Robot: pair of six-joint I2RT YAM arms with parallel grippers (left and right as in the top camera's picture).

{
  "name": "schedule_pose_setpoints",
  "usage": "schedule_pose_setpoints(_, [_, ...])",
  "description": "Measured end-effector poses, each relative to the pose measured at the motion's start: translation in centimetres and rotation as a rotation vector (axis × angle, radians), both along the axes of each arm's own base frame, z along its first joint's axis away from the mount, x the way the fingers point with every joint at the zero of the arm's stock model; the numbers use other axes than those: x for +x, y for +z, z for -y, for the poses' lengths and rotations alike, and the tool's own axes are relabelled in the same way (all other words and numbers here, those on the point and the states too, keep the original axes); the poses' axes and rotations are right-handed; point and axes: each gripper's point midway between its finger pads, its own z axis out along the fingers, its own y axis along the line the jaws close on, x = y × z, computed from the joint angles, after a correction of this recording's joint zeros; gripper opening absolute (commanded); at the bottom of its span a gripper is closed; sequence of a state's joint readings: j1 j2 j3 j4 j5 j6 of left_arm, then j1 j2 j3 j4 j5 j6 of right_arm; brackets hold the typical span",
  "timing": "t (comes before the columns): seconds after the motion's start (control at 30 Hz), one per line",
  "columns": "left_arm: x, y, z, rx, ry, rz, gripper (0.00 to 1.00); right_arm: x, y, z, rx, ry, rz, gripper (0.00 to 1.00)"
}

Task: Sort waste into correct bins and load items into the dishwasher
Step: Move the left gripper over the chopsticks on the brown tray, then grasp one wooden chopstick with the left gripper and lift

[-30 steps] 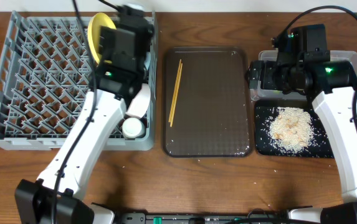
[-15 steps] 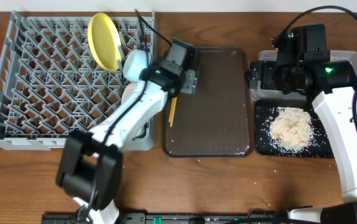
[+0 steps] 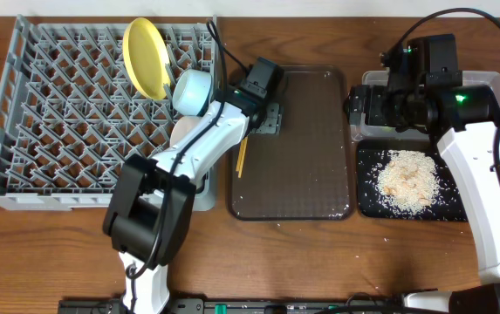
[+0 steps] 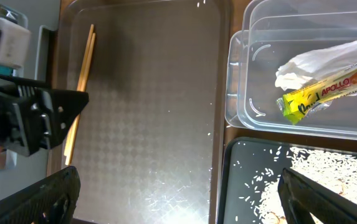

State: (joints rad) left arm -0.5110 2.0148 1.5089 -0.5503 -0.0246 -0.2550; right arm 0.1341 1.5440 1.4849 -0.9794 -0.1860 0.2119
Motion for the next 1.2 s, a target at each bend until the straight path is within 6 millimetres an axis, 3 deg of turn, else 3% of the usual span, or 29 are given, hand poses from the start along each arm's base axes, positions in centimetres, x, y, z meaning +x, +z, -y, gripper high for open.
schedule_pose_setpoints(0.2, [0.1, -2.1, 0.0, 0.015, 0.0, -0.028, 0.73, 0.0, 0.0, 0.0, 0.0, 0.0, 0.0, 0.99])
schedule_pose_setpoints(0.63, [0.3, -3.3, 0.1, 0.024, -0.008, -0.036, 0.73, 0.0, 0.0, 0.0, 0.0, 0.0, 0.0, 0.99])
schedule_pose_setpoints(0.93, [-0.1, -5.8, 0.0, 0.047, -0.013, -0.081, 0.73, 0.0, 0.0, 0.0, 0.0, 0.0, 0.0, 0.99])
schedule_pose_setpoints(1.2, [-0.2, -5.8, 0.3, 0.04, -0.024, -0.086, 0.7, 0.0, 0.0, 0.0, 0.0, 0.0, 0.0, 0.99])
